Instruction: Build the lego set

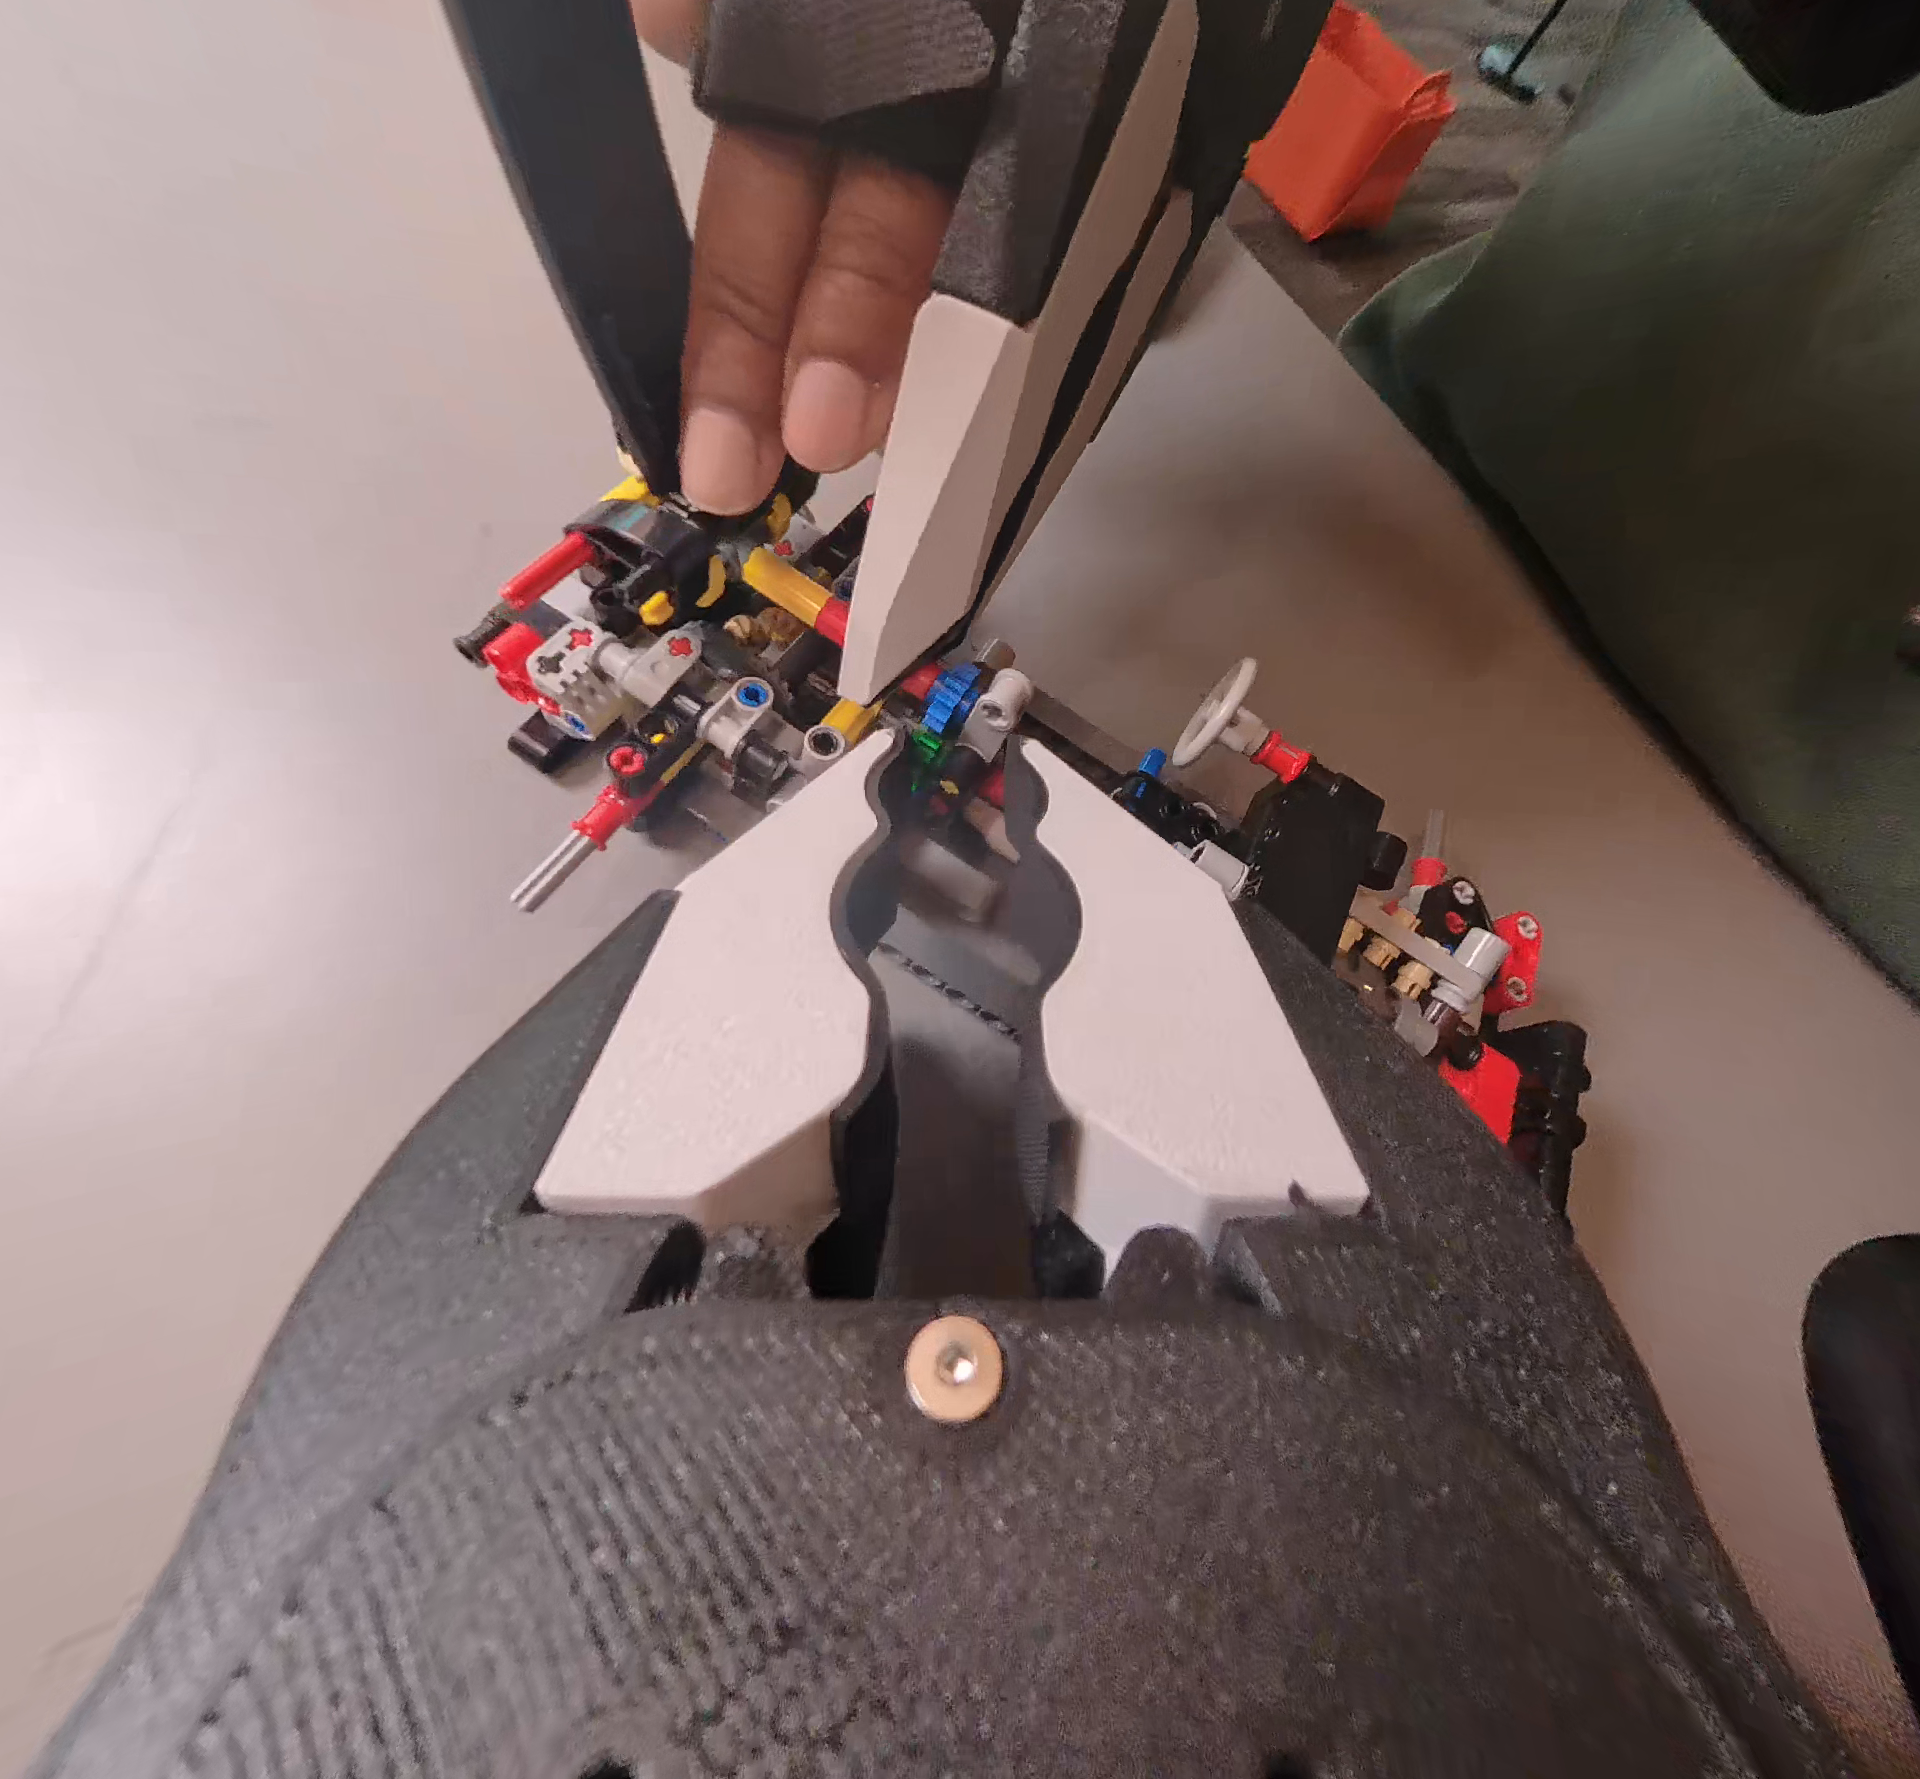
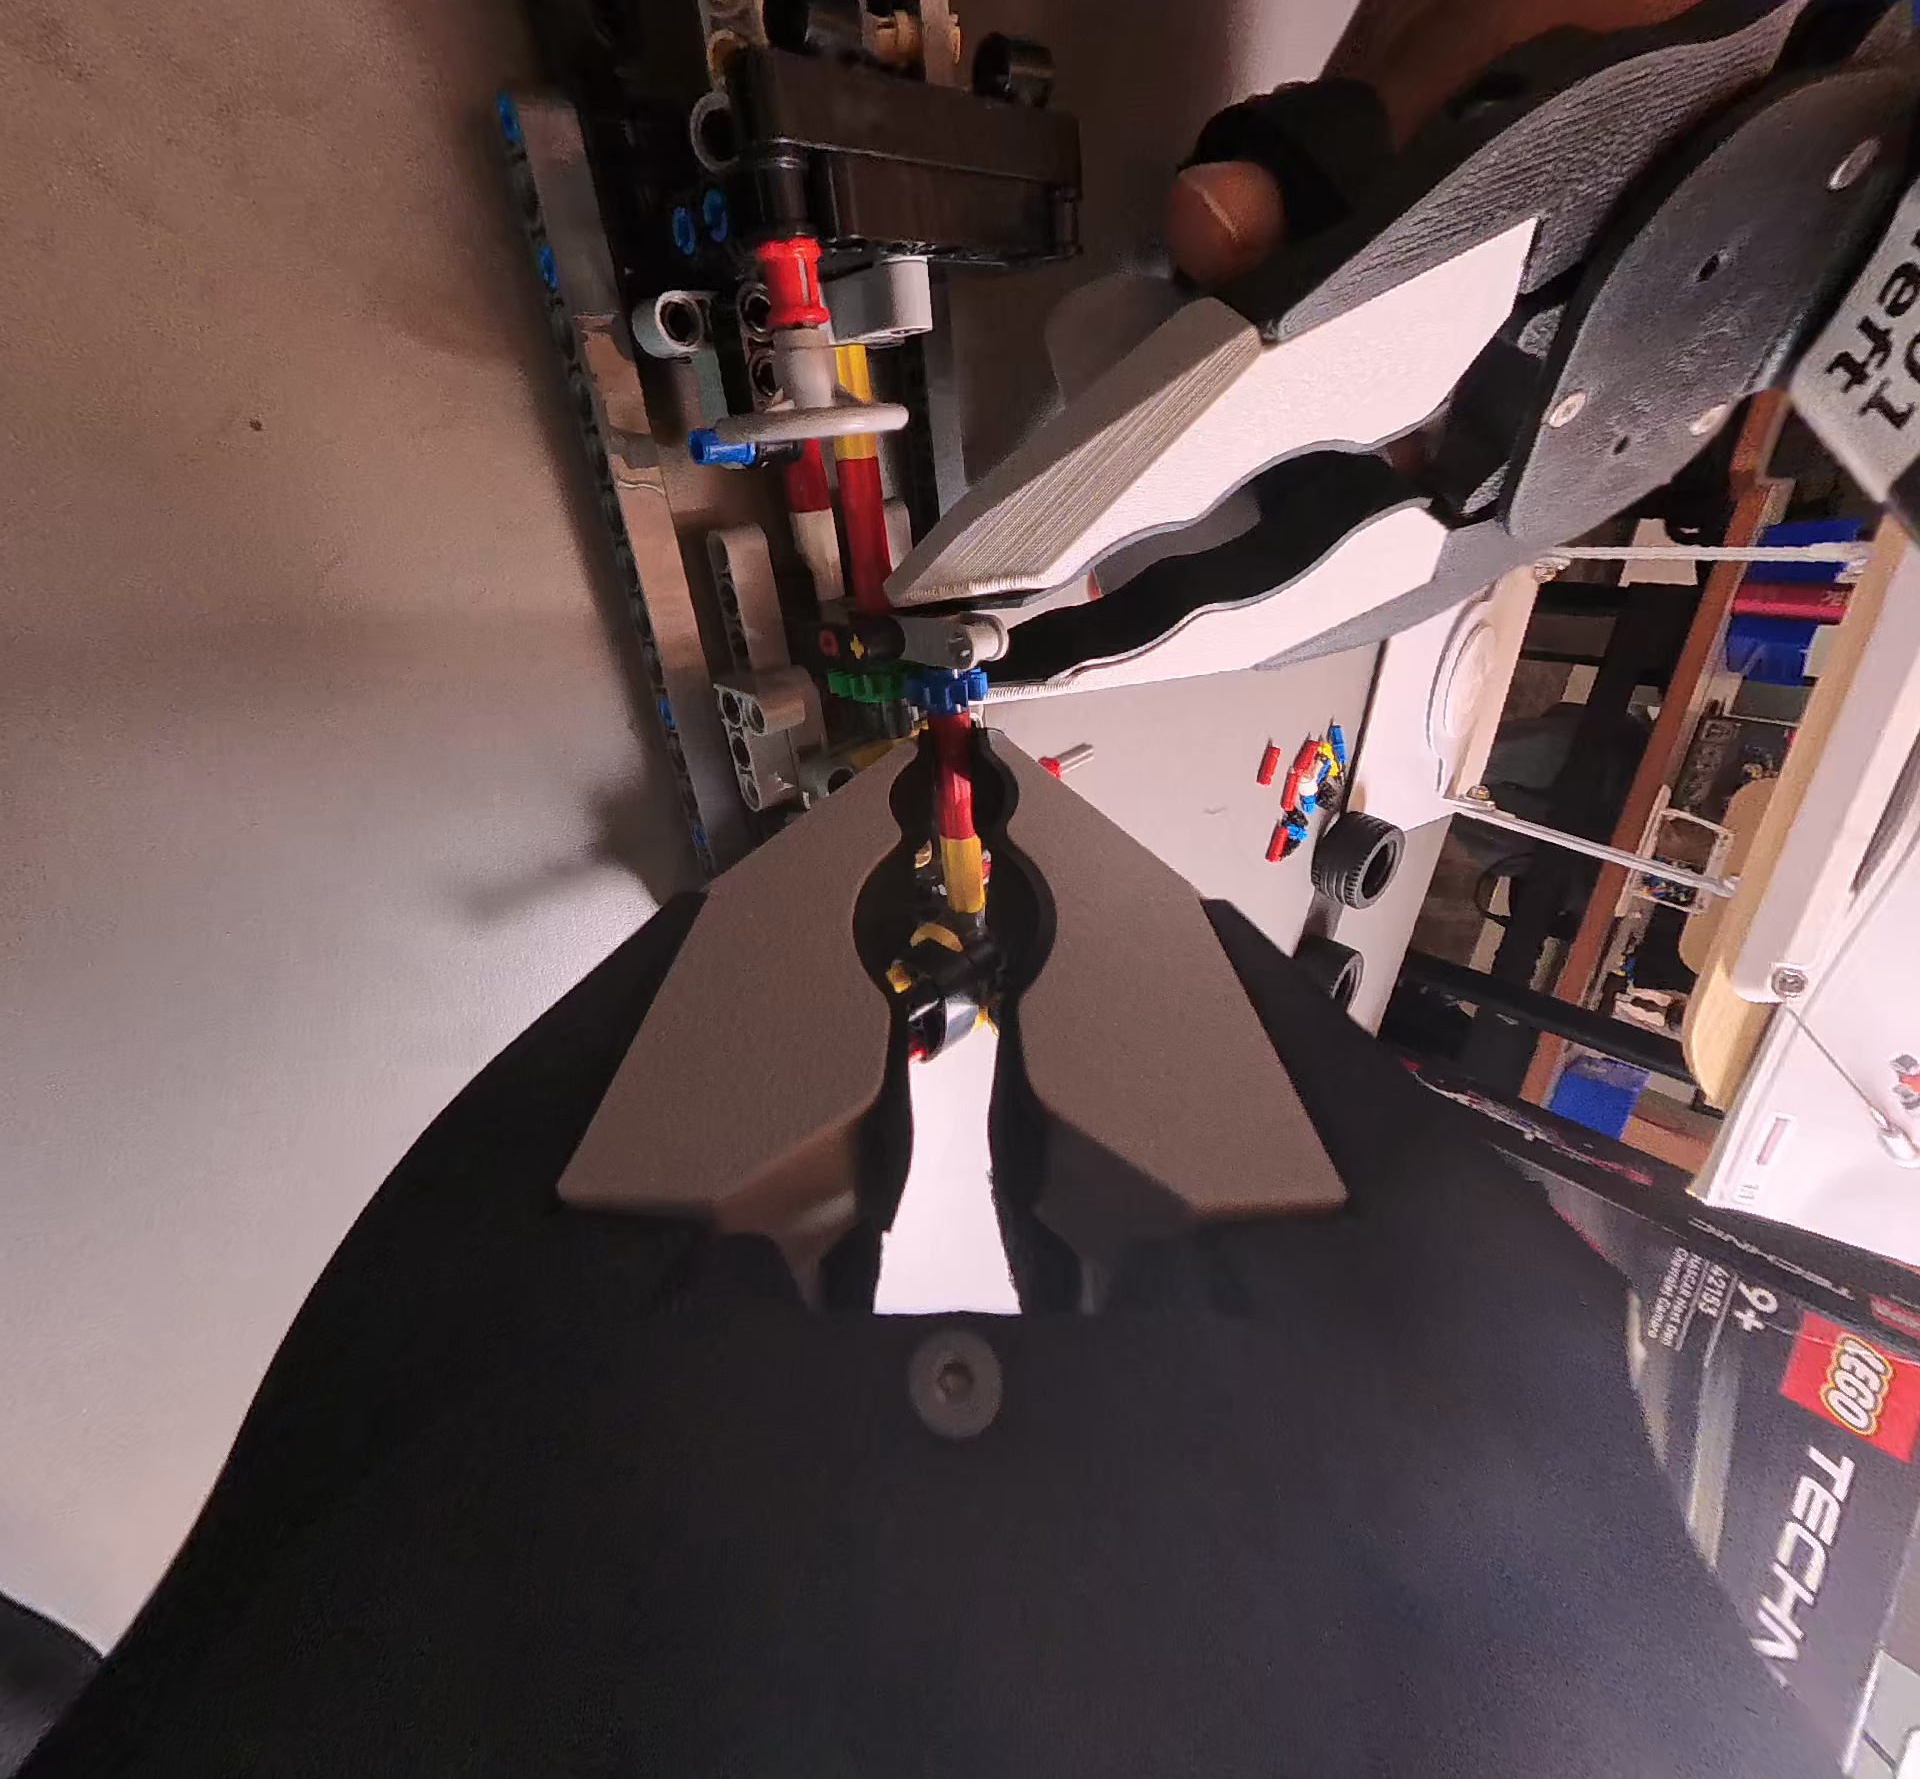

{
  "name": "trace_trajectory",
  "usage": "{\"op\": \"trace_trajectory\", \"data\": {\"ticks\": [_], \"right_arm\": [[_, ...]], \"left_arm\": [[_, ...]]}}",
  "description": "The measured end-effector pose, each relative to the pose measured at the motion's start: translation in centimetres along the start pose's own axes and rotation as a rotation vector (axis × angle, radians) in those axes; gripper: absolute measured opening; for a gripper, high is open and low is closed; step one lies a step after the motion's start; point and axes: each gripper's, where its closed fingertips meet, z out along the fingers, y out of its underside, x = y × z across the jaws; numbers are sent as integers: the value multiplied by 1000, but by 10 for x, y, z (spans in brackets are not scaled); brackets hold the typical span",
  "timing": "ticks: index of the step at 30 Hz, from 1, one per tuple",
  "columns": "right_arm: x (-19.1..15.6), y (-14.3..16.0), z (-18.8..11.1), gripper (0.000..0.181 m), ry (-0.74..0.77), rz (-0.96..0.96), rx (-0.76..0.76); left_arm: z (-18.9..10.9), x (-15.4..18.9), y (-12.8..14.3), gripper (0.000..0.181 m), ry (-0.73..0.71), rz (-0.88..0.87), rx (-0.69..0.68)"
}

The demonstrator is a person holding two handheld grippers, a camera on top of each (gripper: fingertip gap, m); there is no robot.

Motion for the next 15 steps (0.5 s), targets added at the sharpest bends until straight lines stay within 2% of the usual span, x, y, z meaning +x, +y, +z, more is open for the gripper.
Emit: {"op": "trace_trajectory", "data": {"ticks": [1,6,15], "right_arm": [[2,-4,2,5,-2,5,2],[2,-6,3,5,-7,19,16],[3,-8,5,5,-25,29,12]], "left_arm": [[-1,0,0,16,10,-12,14],[-4,2,-1,17,59,-69,64],[-5,3,0,16,93,-88,59]]}}
